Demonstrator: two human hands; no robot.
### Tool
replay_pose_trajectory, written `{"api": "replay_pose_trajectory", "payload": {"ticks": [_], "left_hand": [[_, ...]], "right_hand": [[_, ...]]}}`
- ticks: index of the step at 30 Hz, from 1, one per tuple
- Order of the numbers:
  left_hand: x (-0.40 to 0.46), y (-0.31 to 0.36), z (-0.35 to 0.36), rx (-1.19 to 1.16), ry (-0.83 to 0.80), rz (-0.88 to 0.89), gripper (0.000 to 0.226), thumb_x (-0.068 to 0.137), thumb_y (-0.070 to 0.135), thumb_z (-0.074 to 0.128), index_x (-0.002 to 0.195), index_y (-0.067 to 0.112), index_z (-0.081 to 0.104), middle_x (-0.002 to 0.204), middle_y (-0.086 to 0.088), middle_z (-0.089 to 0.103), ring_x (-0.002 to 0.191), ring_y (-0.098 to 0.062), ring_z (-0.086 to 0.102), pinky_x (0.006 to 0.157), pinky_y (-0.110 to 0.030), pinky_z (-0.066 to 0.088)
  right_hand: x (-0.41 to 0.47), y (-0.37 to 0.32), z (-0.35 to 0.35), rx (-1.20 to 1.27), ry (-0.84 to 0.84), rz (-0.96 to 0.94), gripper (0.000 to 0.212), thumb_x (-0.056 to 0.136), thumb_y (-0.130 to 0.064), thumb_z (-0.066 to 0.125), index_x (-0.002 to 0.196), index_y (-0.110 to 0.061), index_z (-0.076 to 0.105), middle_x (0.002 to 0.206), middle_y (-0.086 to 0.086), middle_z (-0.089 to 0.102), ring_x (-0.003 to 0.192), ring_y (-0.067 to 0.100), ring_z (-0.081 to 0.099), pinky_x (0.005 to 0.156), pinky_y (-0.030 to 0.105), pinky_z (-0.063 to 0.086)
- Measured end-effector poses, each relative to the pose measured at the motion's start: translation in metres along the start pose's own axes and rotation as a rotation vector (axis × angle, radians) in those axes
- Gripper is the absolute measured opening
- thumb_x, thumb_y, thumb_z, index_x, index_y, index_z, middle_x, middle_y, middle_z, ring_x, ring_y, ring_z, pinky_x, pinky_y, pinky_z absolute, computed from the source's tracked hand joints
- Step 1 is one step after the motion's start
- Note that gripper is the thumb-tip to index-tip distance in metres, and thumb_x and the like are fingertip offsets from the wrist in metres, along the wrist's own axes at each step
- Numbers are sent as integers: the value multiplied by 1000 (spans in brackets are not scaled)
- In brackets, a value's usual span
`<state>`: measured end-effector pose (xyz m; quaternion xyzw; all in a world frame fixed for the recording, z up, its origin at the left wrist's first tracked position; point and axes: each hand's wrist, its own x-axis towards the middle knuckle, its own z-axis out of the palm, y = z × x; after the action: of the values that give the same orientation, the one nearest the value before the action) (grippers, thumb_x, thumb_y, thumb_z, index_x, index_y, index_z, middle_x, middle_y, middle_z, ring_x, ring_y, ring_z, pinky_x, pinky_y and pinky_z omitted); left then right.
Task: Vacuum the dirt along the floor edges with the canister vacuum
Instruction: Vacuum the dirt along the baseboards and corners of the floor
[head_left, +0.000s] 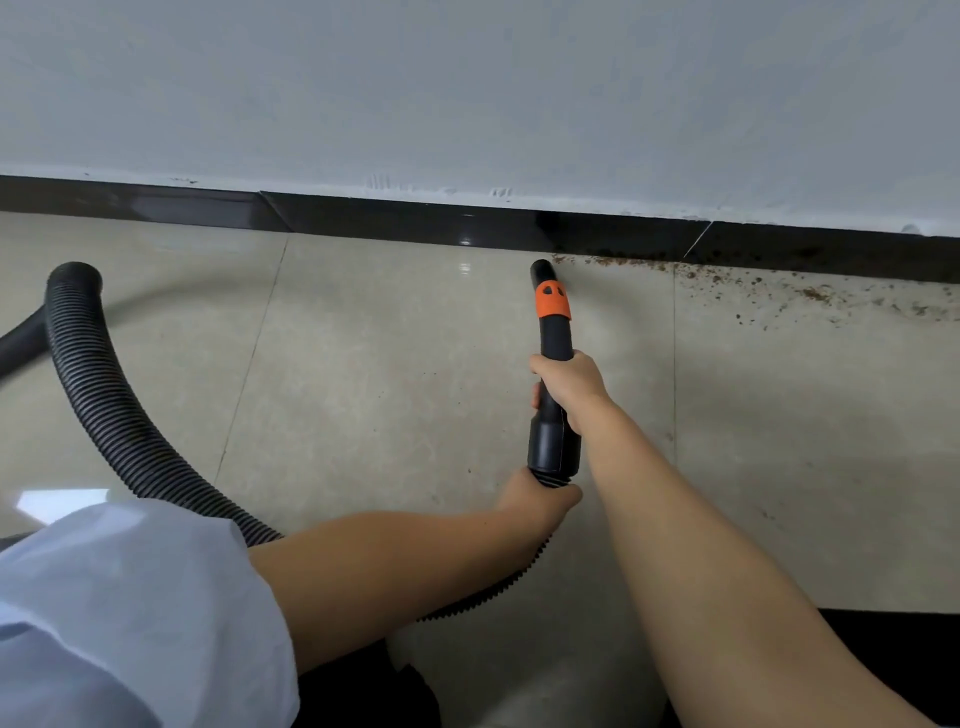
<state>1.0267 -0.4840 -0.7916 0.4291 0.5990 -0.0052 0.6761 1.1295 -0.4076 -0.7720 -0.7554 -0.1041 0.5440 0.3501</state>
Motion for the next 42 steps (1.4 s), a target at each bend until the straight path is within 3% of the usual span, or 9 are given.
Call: {"api": "replay_pose_trajectory", "payload": {"ticks": [7, 18, 23, 42], "left_hand": [[2, 6, 31, 10, -91, 19, 20, 81, 6, 61, 96, 14, 50, 67, -2, 45, 56, -13, 42, 52, -22, 39], [0, 27, 78, 40, -190, -3, 19, 81, 5, 57, 95, 16, 50, 70, -1, 46, 59, -12, 44, 54, -21, 40], [-1, 44, 82, -4, -213, -5, 17, 82, 6, 57, 79, 19, 47, 68, -2, 45, 59, -14, 43, 57, -23, 39], [0, 42, 57, -57, -130, -17, 16, 80, 6, 57, 77, 16, 45, 66, -2, 43, 58, -15, 41, 58, -24, 37]], "right_hand": [[1, 9, -38, 39, 113, 23, 12, 83, -9, 54, 92, -12, 47, 59, 6, 53, 45, 17, 50, 51, 26, 45], [6, 19, -101, 130, 269, 50, 11, 82, -7, 55, 83, -13, 46, 59, 6, 52, 45, 19, 49, 56, 31, 48], [11, 0, -109, 146, 222, 66, 13, 82, -4, 54, 80, -12, 44, 59, 8, 50, 46, 21, 48, 54, 31, 47], [18, -13, -74, 62, 87, 56, 12, 83, -4, 53, 83, -12, 44, 60, 8, 49, 45, 20, 47, 48, 26, 44]]}}
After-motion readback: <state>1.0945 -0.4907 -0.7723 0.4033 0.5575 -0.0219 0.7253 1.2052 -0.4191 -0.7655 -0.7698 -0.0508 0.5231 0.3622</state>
